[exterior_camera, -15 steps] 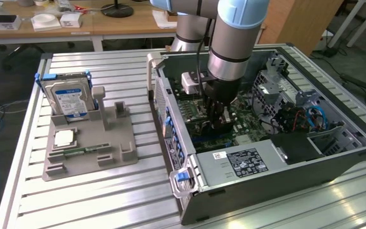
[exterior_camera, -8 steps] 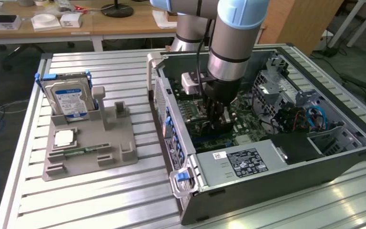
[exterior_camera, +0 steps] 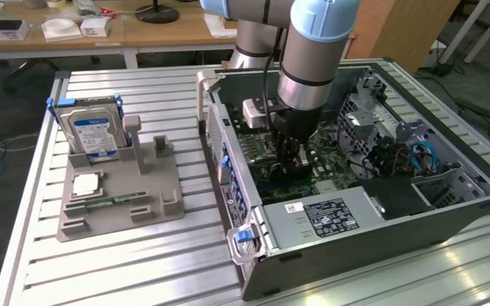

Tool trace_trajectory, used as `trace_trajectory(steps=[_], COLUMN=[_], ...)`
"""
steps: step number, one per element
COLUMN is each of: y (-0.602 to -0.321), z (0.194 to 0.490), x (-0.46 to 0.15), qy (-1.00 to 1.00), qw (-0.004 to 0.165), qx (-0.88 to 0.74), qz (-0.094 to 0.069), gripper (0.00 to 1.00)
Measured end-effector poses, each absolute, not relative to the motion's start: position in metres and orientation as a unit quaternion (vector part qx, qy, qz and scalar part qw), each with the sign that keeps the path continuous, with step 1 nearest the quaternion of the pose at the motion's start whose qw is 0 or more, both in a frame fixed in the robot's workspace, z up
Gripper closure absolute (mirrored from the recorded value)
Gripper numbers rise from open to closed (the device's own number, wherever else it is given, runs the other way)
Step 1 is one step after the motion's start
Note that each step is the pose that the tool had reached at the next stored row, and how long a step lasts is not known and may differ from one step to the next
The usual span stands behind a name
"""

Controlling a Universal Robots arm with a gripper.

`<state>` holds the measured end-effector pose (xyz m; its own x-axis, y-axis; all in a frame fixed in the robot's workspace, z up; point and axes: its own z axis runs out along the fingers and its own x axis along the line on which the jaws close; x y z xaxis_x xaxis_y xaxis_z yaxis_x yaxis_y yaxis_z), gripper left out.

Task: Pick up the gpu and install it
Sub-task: 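Insert the gpu into the slot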

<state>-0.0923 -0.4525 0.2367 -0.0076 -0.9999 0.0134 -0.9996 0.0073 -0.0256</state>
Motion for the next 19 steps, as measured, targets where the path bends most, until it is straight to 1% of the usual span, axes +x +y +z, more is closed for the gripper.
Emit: trace_trajectory(steps=[19], y=[-0.4521], z=[0.2352], x=[-0.0926], qy=[0.710], qw=[0.006], qx=[-0.704], qz=[-0.013], gripper=[0.73])
